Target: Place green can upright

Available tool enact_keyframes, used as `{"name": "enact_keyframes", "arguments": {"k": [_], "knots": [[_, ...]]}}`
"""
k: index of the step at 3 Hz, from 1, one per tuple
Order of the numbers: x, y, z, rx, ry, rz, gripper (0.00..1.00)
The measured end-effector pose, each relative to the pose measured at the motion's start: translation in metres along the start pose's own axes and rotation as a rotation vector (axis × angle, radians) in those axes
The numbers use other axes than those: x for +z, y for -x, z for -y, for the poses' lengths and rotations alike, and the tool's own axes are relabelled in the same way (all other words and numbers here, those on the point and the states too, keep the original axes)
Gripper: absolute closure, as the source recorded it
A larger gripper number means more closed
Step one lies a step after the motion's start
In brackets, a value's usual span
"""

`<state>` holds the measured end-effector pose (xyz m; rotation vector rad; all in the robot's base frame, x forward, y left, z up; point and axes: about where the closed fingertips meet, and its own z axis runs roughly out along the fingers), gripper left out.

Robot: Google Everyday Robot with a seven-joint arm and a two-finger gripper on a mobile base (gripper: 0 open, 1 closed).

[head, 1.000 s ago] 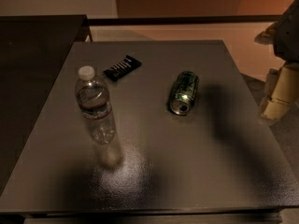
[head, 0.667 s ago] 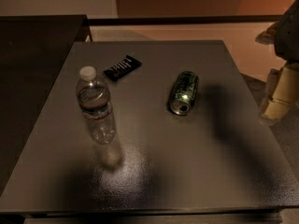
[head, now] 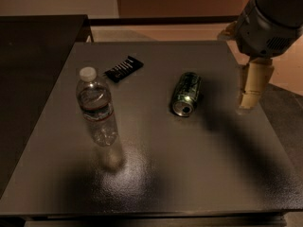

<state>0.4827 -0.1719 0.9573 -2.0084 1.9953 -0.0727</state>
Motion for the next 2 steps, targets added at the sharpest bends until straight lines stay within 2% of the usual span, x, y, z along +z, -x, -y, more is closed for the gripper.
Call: {"name": "enact_keyframes", "arguments": {"k": [1,2], "knots": [[0.032,0.028,0.021,-0.216,0.005,0.016,0.00],[0.056,0.047,0.035,-0.436,0.014,0.020,0.00]]}}
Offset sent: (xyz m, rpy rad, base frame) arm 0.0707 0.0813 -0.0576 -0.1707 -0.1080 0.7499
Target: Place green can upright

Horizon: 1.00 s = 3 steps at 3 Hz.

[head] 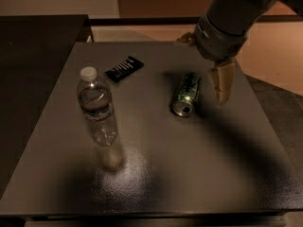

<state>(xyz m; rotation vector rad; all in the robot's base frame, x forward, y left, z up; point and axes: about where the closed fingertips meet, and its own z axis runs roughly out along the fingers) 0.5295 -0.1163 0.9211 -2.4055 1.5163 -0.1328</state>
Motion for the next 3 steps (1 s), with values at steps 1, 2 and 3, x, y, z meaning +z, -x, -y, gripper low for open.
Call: {"name": "enact_keyframes", "arguments": {"k": [1,2,3], "knots": [[0.021,0.007,0.009,-0.203,0.015,0.015,0.00],[0.035,0.005,0.014,-0.391,0.040,0.025,0.00],[0.046,-0.003,0.013,-0.566,0.069,0.033,0.00]]}}
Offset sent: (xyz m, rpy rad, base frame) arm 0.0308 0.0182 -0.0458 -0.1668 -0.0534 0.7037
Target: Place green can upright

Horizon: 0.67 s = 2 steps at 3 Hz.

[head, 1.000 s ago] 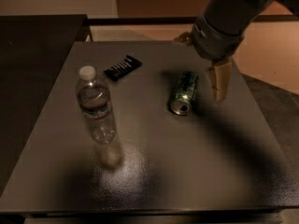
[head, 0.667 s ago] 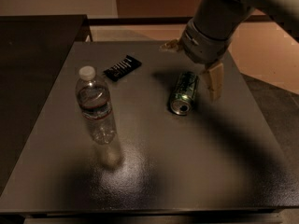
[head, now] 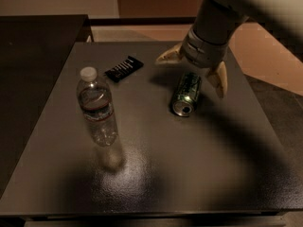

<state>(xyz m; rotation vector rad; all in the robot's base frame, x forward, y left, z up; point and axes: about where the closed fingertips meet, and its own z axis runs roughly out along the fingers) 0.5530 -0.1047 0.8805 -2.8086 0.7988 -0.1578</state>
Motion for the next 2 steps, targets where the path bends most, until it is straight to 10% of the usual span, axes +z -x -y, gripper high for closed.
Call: {"name": "enact_keyframes", "arguments": {"k": [2], "knots": [[0.0174,0.0068,-0.0154,-0.230,0.061,0.021,0.00]]}}
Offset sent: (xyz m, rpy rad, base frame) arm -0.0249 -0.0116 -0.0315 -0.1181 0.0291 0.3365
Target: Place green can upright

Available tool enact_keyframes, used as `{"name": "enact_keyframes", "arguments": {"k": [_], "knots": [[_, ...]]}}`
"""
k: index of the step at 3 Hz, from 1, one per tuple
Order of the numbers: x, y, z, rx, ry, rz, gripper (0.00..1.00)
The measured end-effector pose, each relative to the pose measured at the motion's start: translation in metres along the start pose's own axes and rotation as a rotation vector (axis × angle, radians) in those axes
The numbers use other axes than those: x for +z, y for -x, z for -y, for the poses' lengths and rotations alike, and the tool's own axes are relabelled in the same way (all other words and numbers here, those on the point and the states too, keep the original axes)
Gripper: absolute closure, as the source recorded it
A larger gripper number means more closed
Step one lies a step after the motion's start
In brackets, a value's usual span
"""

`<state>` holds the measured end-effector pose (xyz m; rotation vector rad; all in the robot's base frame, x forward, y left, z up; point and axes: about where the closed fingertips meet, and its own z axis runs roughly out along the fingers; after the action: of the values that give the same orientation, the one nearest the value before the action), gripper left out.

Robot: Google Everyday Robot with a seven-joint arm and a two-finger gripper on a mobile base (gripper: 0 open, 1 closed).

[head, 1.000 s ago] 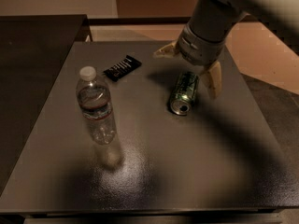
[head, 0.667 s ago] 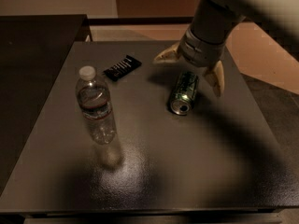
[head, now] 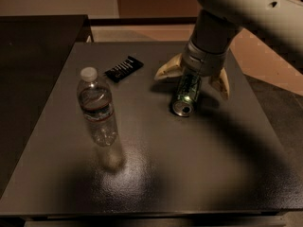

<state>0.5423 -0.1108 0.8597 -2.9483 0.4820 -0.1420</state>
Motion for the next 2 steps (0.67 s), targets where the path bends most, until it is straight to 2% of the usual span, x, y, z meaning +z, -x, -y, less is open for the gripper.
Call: {"name": "enact_keyframes", "arguments": {"k": [1,2], "knots": [[0.0069,0.0107,-0.0031,-0.051,0.020,0.015,0.11],[0.0120,0.0175,-0.0051,-0.074,0.058,0.015,0.30]]}}
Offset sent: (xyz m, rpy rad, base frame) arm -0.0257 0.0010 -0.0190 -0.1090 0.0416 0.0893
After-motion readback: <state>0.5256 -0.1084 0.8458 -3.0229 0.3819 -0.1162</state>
